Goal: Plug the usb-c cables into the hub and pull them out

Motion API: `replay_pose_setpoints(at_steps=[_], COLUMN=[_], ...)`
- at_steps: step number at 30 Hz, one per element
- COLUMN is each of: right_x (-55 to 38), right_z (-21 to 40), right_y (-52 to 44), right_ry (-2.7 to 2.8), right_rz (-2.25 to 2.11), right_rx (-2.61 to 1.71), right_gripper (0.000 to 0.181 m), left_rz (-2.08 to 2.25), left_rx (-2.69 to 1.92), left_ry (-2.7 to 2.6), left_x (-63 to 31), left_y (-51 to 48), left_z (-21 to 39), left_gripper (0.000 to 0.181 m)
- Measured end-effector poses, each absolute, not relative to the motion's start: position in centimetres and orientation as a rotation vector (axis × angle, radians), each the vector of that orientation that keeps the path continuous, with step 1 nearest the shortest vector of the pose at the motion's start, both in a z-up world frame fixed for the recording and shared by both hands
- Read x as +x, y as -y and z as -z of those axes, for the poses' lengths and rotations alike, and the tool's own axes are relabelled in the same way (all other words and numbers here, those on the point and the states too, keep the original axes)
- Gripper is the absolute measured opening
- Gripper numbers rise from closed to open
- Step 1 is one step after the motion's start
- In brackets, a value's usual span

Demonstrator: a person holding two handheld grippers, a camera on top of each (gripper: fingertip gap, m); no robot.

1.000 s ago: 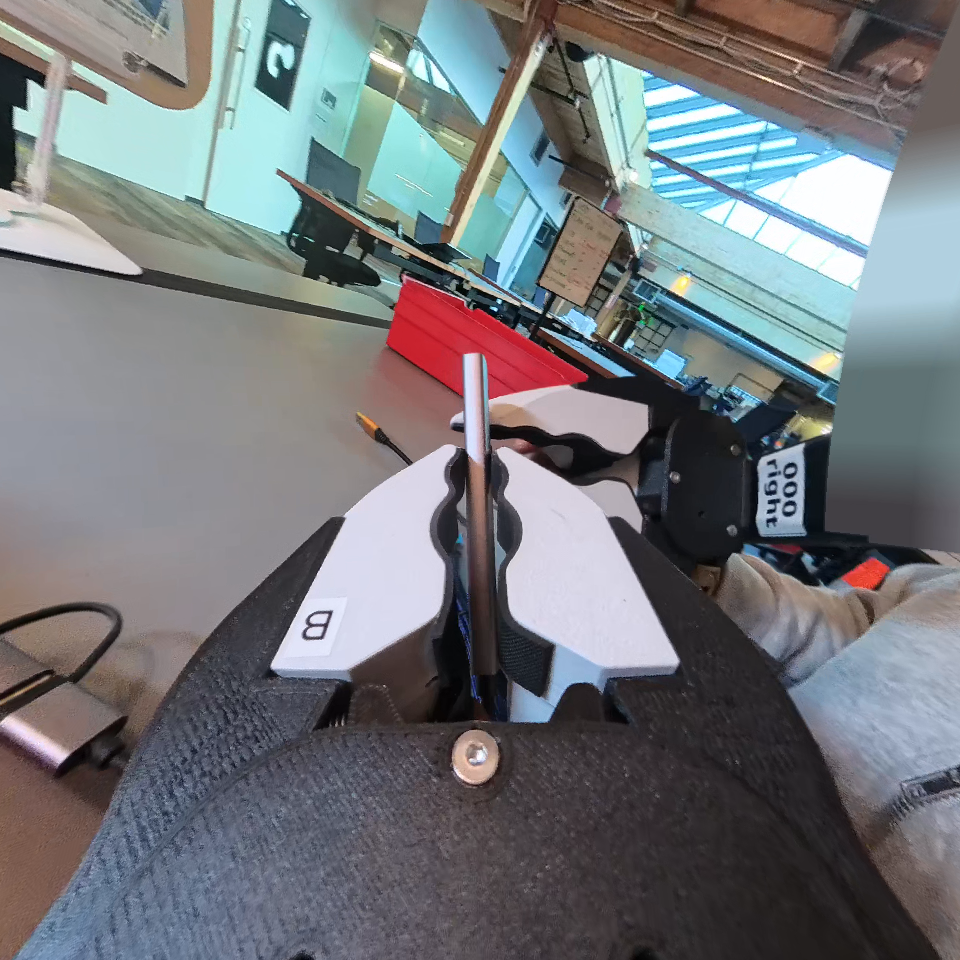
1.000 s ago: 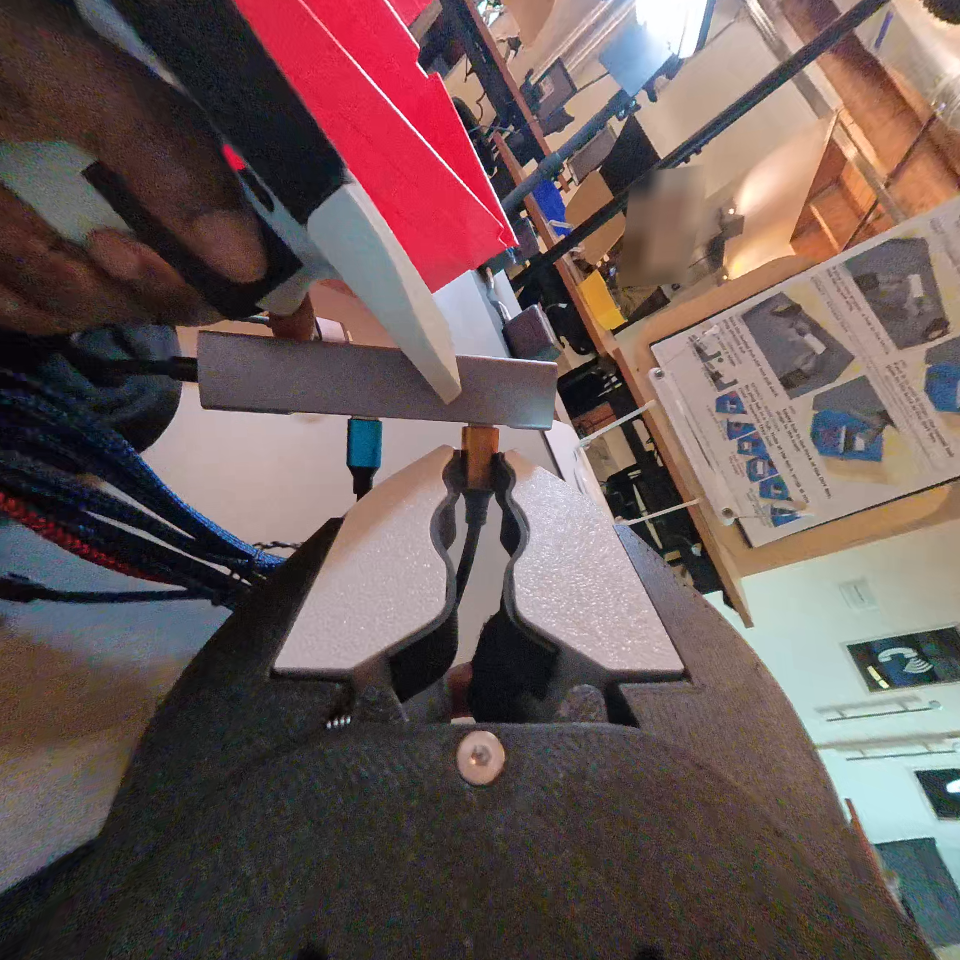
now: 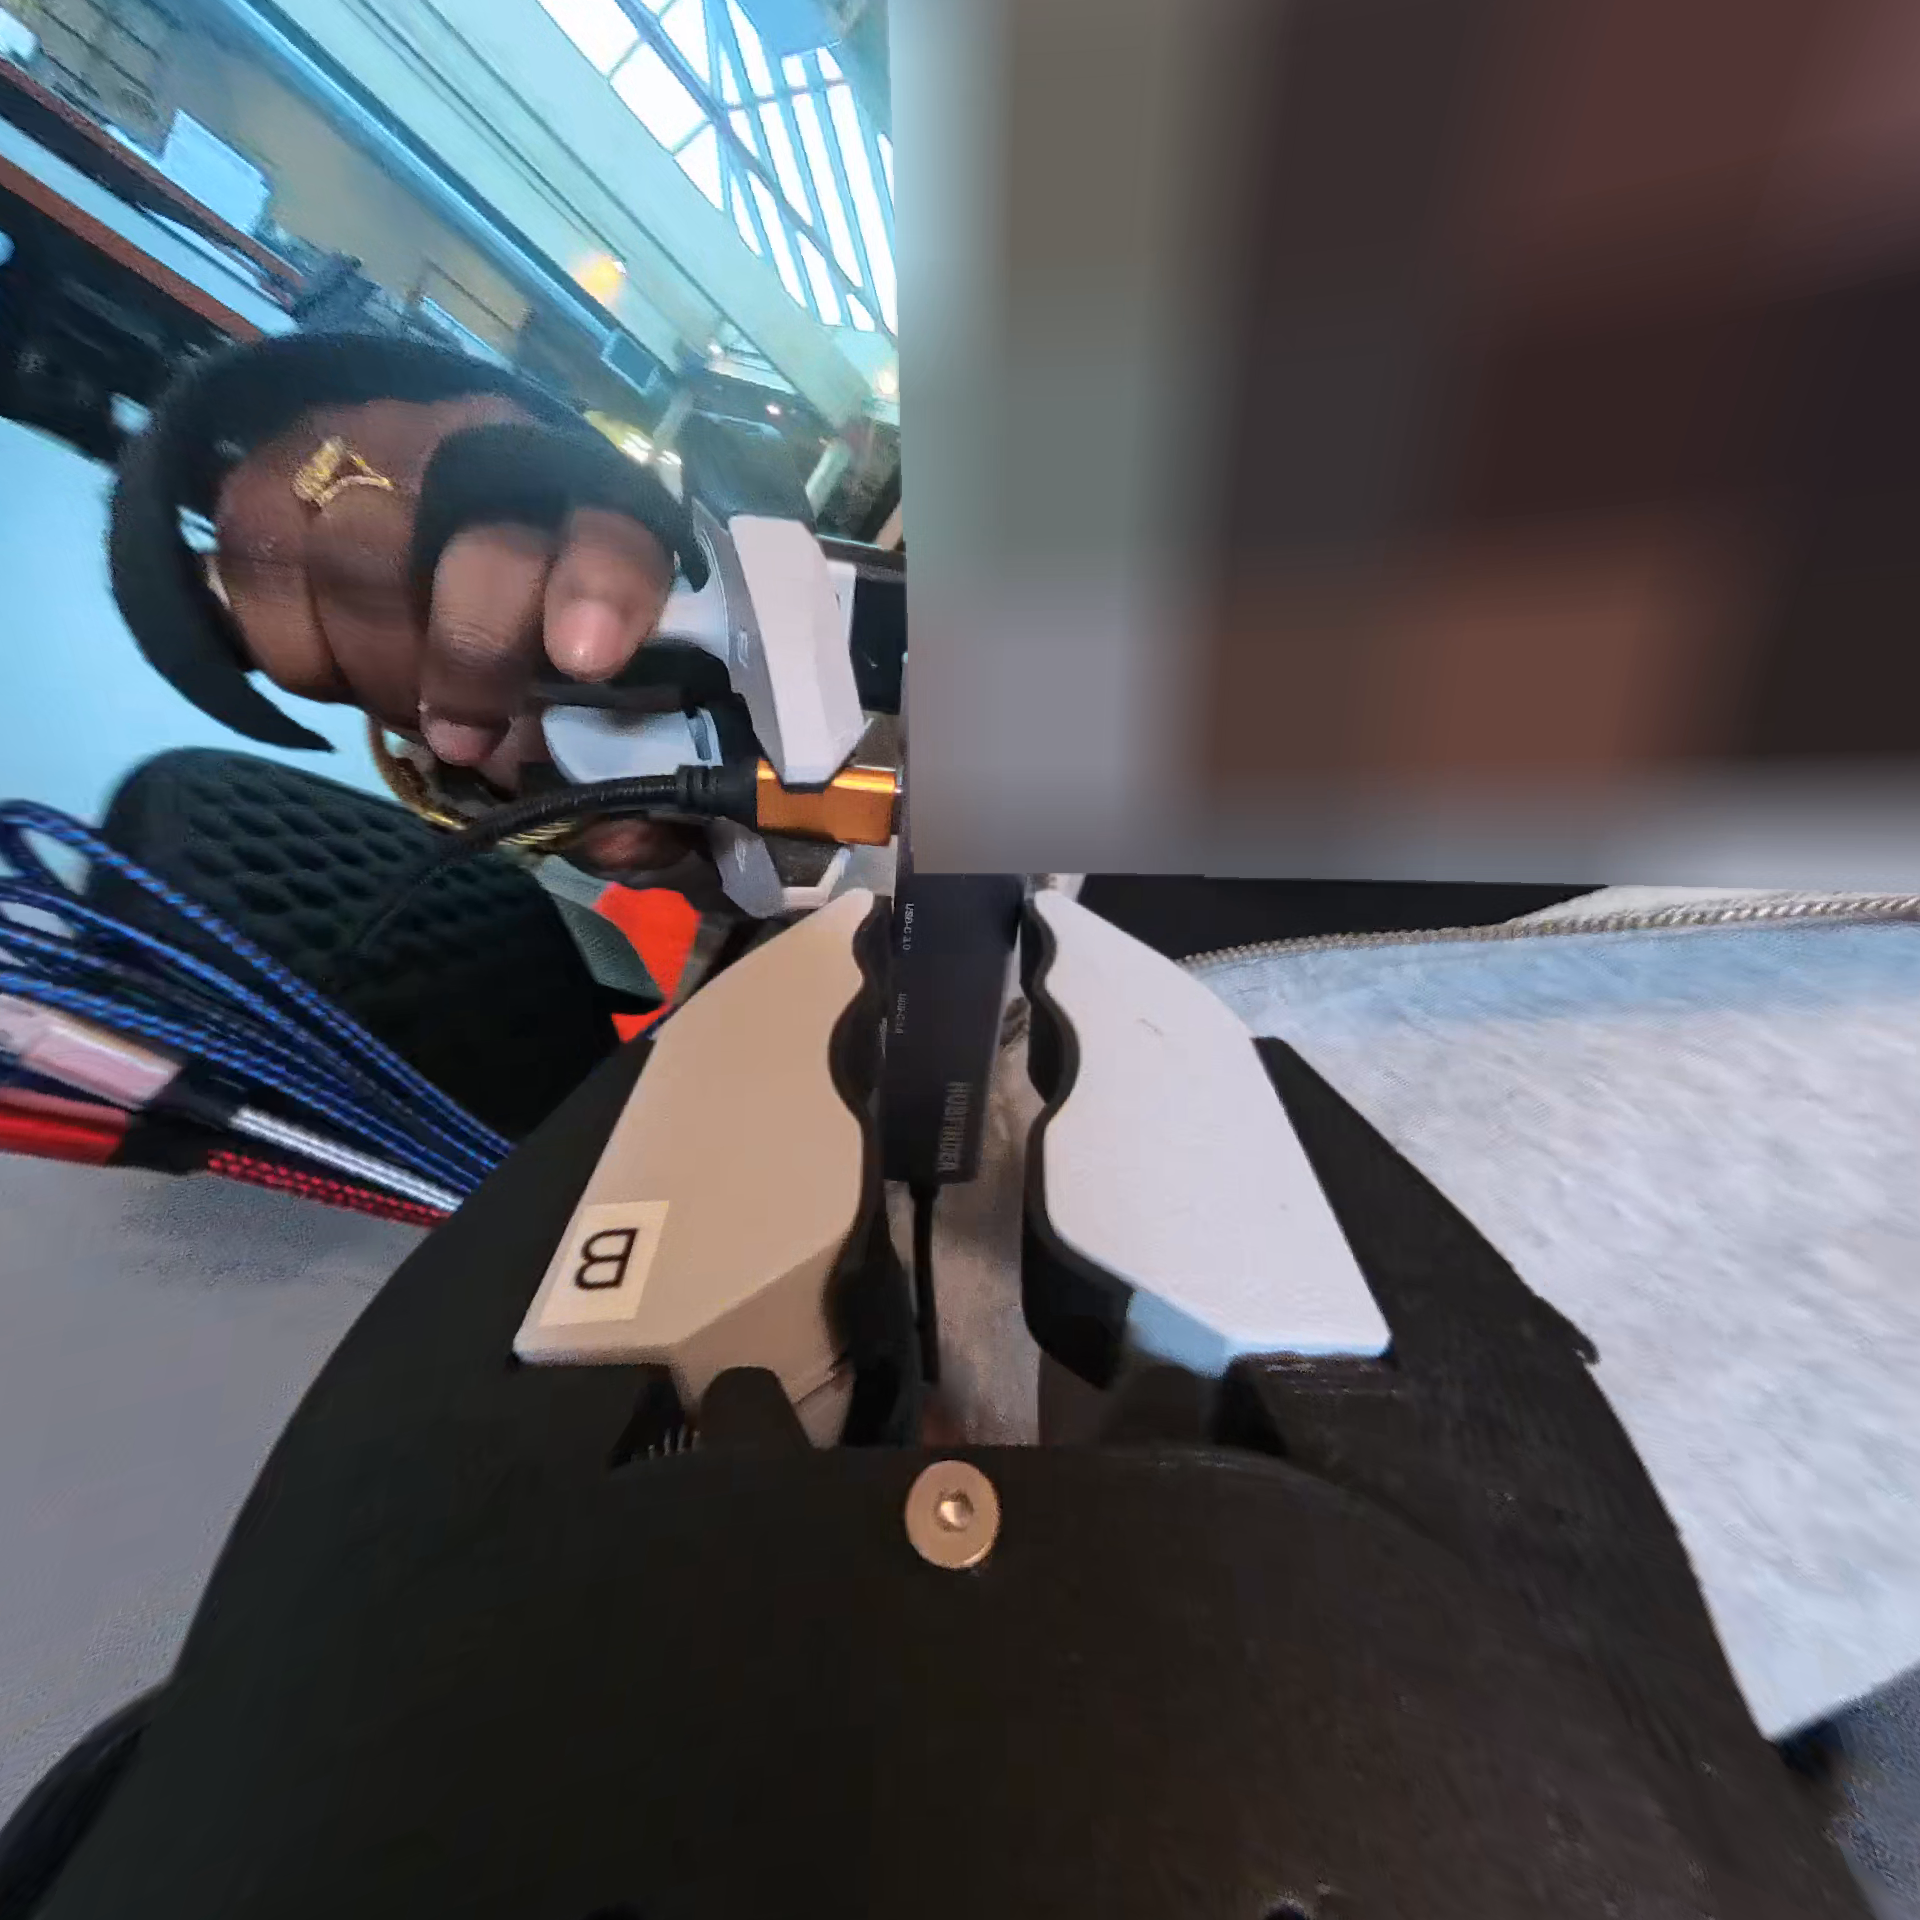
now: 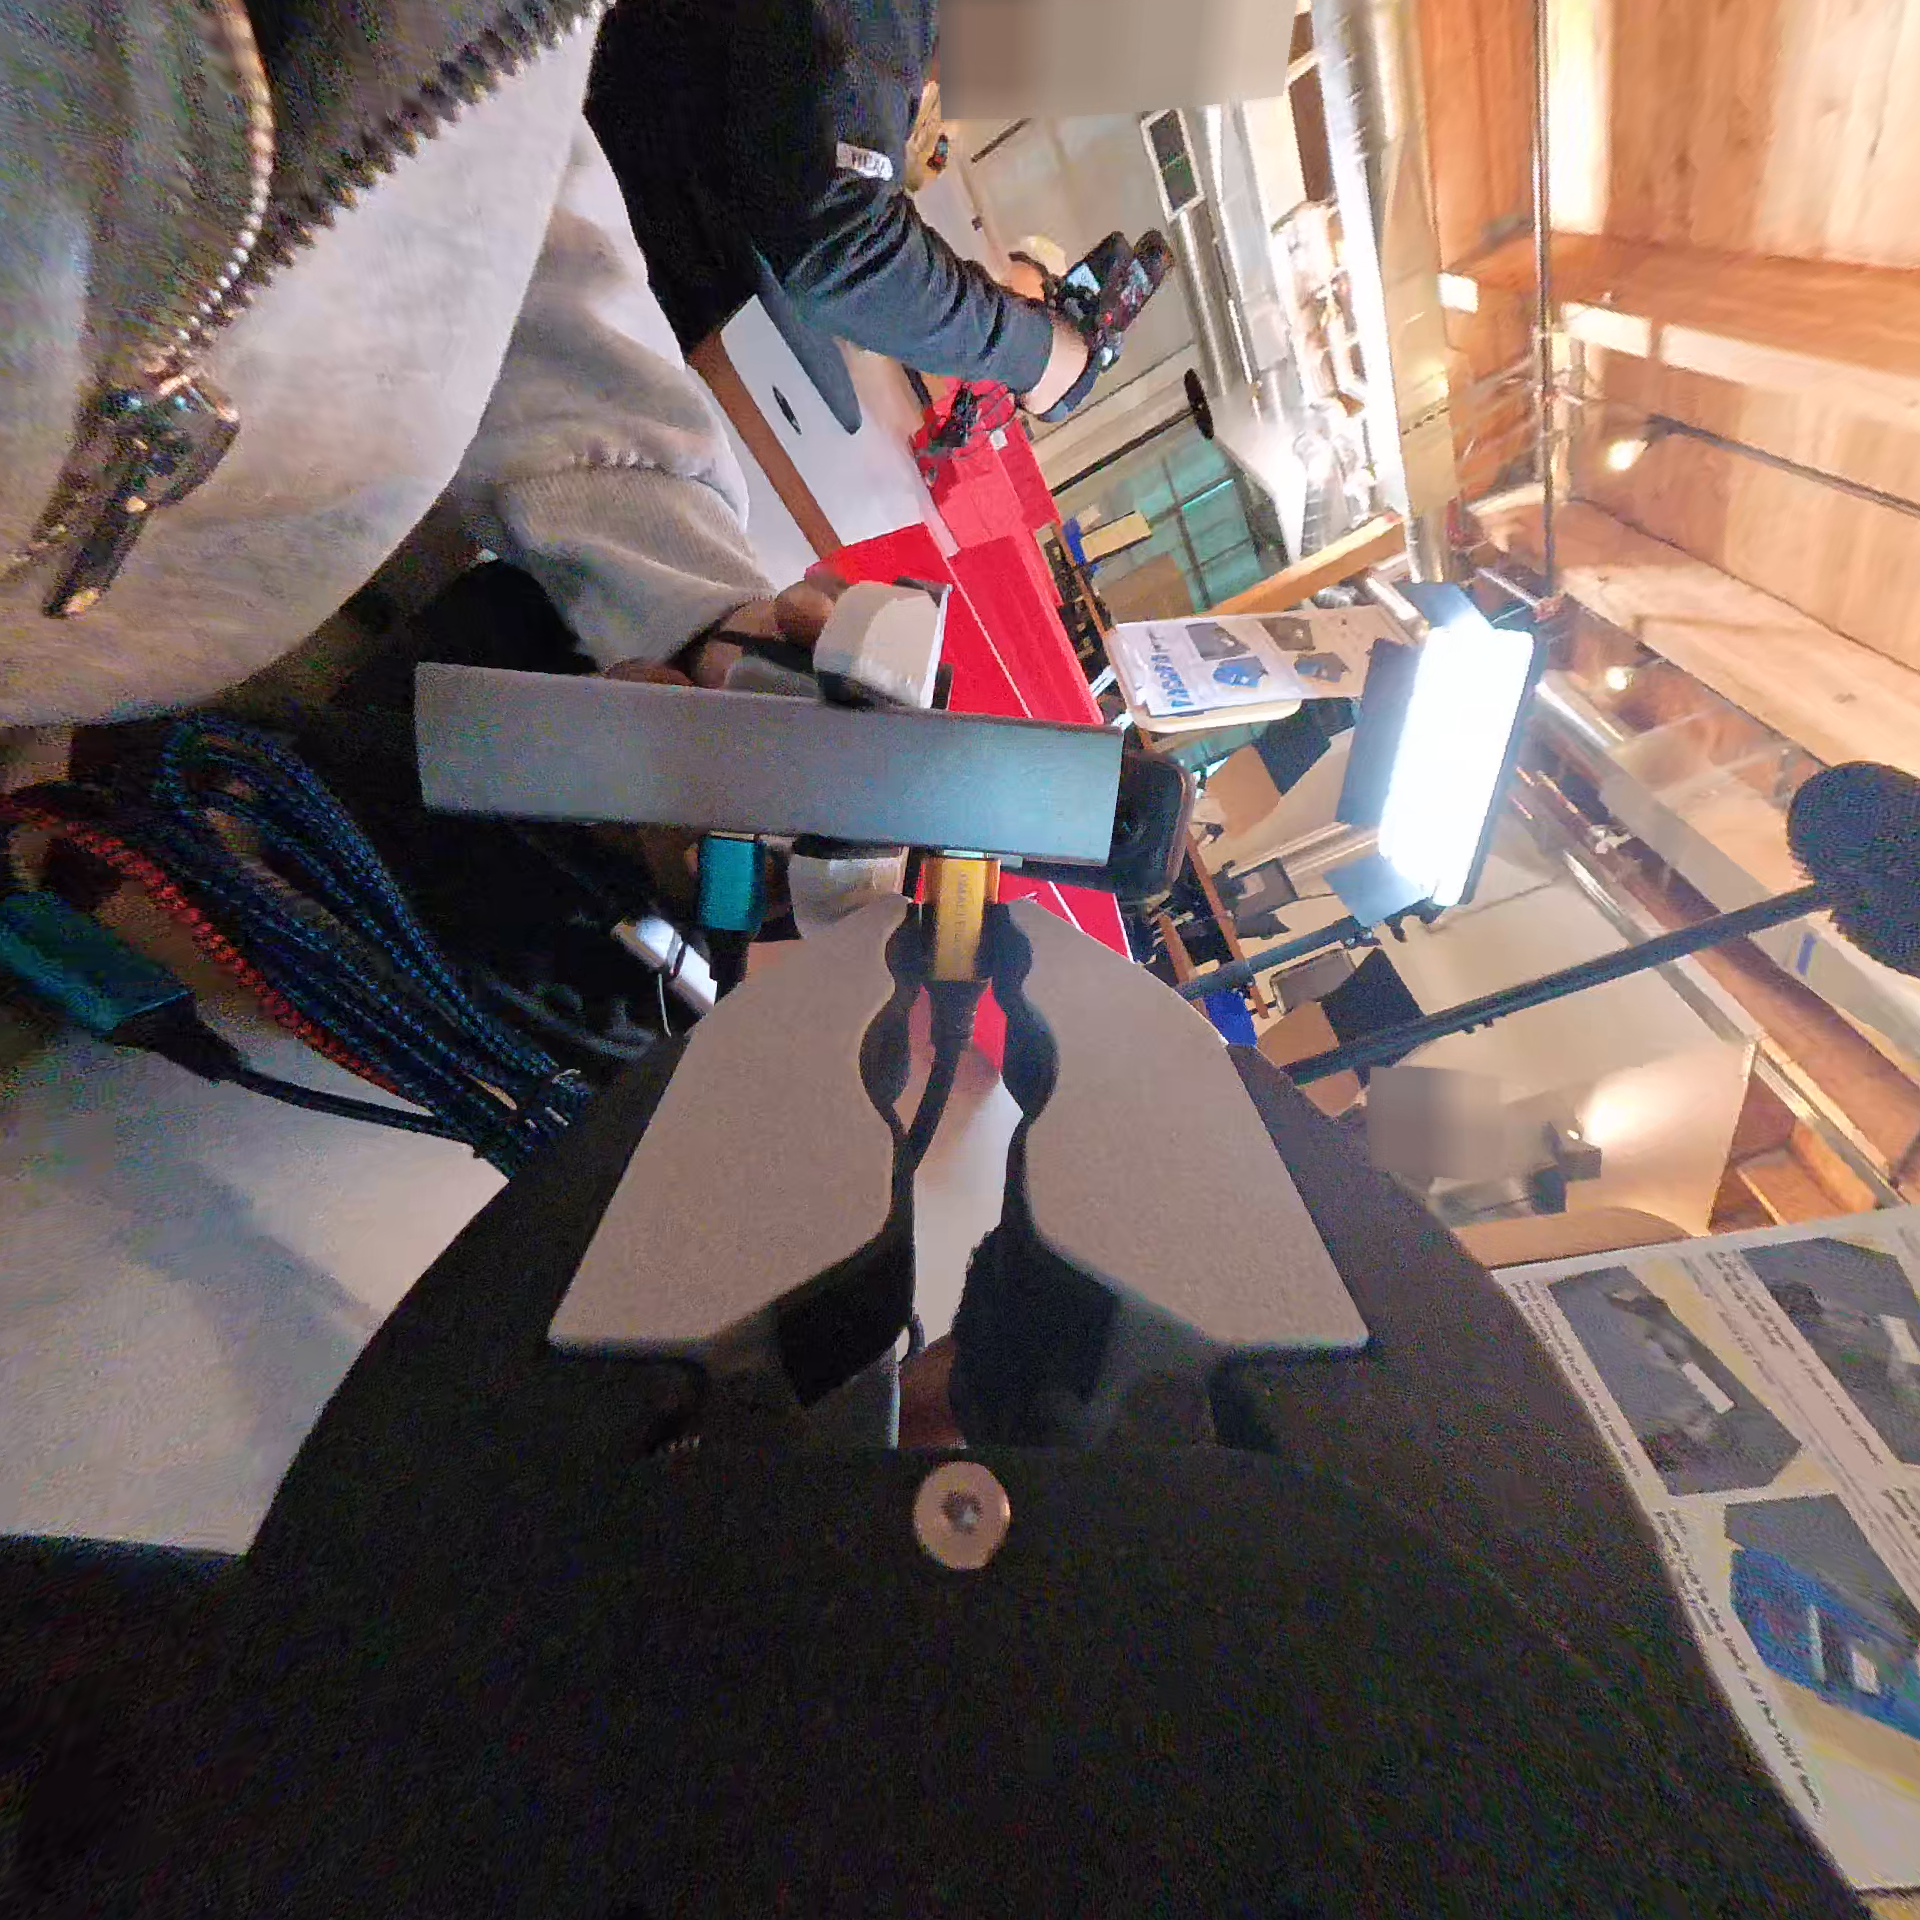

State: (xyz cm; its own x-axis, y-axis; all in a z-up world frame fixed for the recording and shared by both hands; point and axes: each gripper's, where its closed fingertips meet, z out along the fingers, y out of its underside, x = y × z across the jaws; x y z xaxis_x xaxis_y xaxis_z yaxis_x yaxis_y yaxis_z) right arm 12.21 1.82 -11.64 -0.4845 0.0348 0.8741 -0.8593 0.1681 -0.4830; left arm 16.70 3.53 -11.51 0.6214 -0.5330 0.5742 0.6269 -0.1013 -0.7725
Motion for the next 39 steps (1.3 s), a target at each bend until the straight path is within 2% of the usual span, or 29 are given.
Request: replay_pose_setpoints(at_steps=[11, 32, 34, 39], right_x=[10.2, 7.3, 7.6, 8.5], right_z=[14.2, 16.0, 15.5, 13.1], right_y=[-2.0, -0.8, -0.9, -0.9], right_ry=[1.790, 2.018, 1.987, 1.714], right_rz=[-1.413, -1.528, -1.495, -1.282], right_rx=[0.625, 0.141, 0.156, 0.507], right_gripper=[0.013, 0.014, 0.014, 0.013], left_rz=[0.598, 0.366, 0.343, 0.480], left_rx=[-1.524, -1.435, -1.442, -1.404], left_ry=[0.237, 0.408, 0.383, 0.294], left_x=[15.0, 12.0, 12.2, 13.6], left_y=[-4.7, -3.4, -3.5, -3.6], left_z=[13.9, 14.0, 13.9, 12.9], left_gripper=[0.022, 0.023, 0.023, 0.023])
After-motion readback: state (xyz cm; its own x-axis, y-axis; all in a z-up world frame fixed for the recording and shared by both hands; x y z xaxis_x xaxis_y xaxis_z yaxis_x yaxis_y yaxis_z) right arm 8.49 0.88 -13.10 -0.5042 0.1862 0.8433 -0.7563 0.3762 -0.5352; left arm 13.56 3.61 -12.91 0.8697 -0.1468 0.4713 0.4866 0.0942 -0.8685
